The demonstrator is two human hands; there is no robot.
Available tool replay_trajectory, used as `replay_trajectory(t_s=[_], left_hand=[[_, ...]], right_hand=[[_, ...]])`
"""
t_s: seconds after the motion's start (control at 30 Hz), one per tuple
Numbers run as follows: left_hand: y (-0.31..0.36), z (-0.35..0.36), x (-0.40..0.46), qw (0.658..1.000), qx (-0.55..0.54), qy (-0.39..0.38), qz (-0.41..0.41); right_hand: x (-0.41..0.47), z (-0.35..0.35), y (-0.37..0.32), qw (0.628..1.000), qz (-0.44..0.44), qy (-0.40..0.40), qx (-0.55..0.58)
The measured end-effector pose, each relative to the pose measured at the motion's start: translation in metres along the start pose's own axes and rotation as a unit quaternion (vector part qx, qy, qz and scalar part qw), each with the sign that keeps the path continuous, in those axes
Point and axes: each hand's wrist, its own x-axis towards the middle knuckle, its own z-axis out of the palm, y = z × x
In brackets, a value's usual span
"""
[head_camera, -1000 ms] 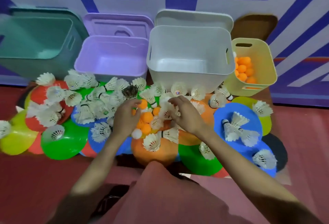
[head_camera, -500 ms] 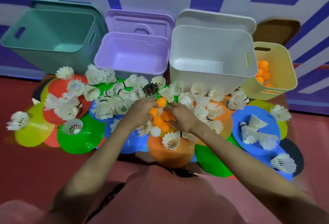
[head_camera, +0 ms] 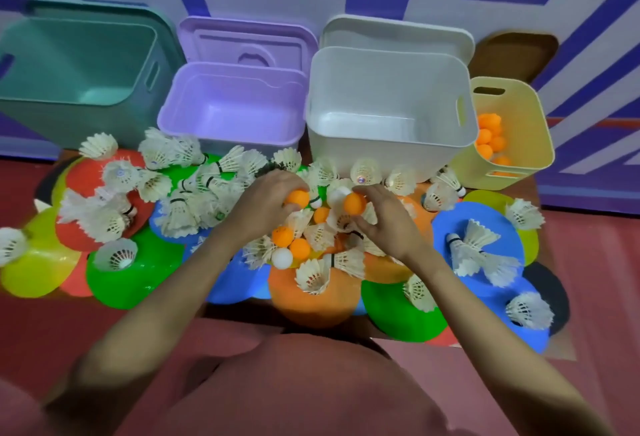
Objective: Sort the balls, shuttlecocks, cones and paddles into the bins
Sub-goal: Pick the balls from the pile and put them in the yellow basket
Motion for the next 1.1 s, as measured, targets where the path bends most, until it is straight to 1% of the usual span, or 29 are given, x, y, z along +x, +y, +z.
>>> replay_trajectory(t_s=[0.1,0.17,0.3,0.47,0.57,0.77,0.87,0.97,1.1], left_hand=[[0.030,0.009,0.024,0.998,-0.054,0.012,0.004],[0.052,0.018,0.041,0.996,-0.086,0.013,0.024],[0.096,0.040,0.076,0.989,-0.134,-0.001,0.061],[0.152,0.064,0.140,0.988,-0.121,-0.020,0.093],[0.186,0.076,0.192,0.989,-0.110,0.000,0.103],[0.227,0.104,0.272,0.990,-0.091,0.014,0.105],[0.236,0.111,0.291,0.992,-0.072,-0.004,0.104],[0.234,0.114,0.292,0.992,-0.059,-0.028,0.109],[0.219,0.106,0.265,0.990,-0.058,-0.027,0.125]], right_hand=[[-0.014,-0.022,0.025,0.996,0.039,0.074,0.034],[-0.021,-0.037,0.042,0.990,0.069,0.118,0.045],[-0.040,-0.066,0.082,0.974,0.128,0.173,0.068],[-0.054,-0.106,0.136,0.957,0.183,0.220,0.039],[-0.044,-0.139,0.165,0.943,0.210,0.256,0.018],[-0.009,-0.185,0.197,0.933,0.238,0.269,-0.022],[0.002,-0.194,0.206,0.929,0.252,0.269,-0.031],[0.005,-0.191,0.206,0.929,0.263,0.258,-0.033],[-0.006,-0.174,0.190,0.945,0.225,0.235,-0.030]])
